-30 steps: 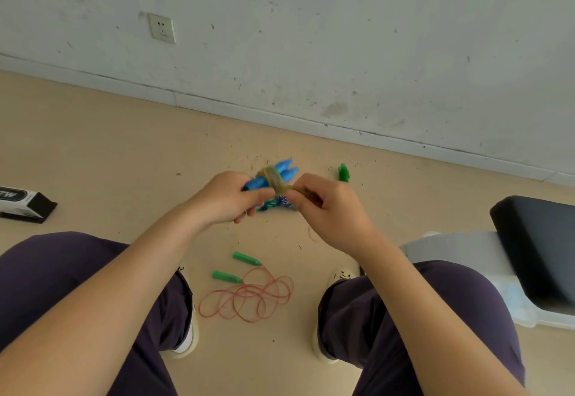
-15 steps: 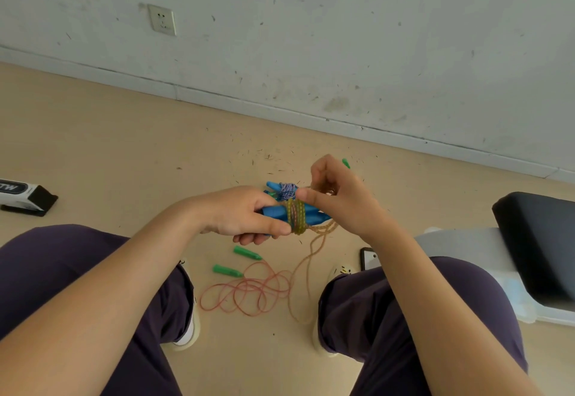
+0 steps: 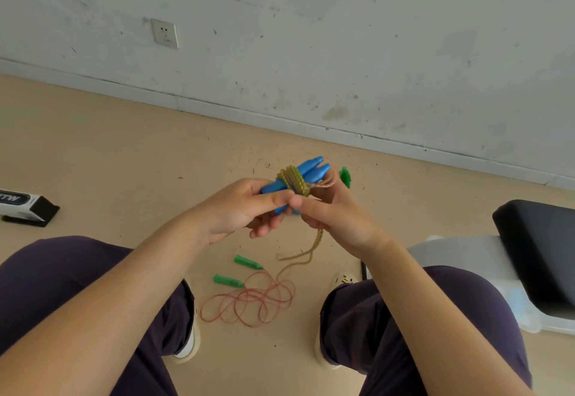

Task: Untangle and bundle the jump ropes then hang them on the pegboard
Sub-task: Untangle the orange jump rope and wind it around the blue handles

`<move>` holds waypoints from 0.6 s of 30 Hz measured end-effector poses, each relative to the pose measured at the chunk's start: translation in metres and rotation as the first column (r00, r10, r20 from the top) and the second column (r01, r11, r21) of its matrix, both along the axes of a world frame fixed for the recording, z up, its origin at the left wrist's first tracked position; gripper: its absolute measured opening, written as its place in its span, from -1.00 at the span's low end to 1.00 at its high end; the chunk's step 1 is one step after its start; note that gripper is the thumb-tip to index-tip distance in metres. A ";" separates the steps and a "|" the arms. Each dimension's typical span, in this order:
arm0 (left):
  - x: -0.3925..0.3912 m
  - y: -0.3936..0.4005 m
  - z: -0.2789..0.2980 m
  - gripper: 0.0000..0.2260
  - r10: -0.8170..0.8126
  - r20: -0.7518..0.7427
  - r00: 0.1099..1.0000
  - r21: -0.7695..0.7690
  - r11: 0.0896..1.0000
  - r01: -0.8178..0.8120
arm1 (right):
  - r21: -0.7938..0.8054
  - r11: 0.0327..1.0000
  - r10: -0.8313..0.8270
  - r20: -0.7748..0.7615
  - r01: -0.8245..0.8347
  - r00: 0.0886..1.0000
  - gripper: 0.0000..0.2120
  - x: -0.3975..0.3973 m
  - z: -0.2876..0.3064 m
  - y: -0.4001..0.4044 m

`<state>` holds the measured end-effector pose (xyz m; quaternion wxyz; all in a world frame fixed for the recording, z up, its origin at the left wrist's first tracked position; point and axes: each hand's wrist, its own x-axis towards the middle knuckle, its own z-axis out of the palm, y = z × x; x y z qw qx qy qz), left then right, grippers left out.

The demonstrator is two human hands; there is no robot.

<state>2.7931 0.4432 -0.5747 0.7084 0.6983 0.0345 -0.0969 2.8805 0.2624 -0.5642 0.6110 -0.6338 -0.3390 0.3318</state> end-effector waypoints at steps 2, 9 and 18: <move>0.002 -0.001 -0.001 -0.71 0.080 0.003 0.997 0.006 0.997 -0.080 | -0.099 0.993 -0.065 0.000 0.064 0.998 -0.61 0.000 -0.005 0.002; 0.005 -0.001 -0.008 -0.75 0.271 0.004 0.963 0.211 0.941 -0.266 | -0.338 0.910 -0.152 0.267 0.241 0.951 -0.95 0.004 -0.014 0.001; 0.004 0.013 -0.009 -0.72 -0.005 -0.164 0.987 0.545 0.833 0.095 | -0.231 0.920 -0.127 0.591 0.317 0.797 -0.79 -0.001 0.000 -0.004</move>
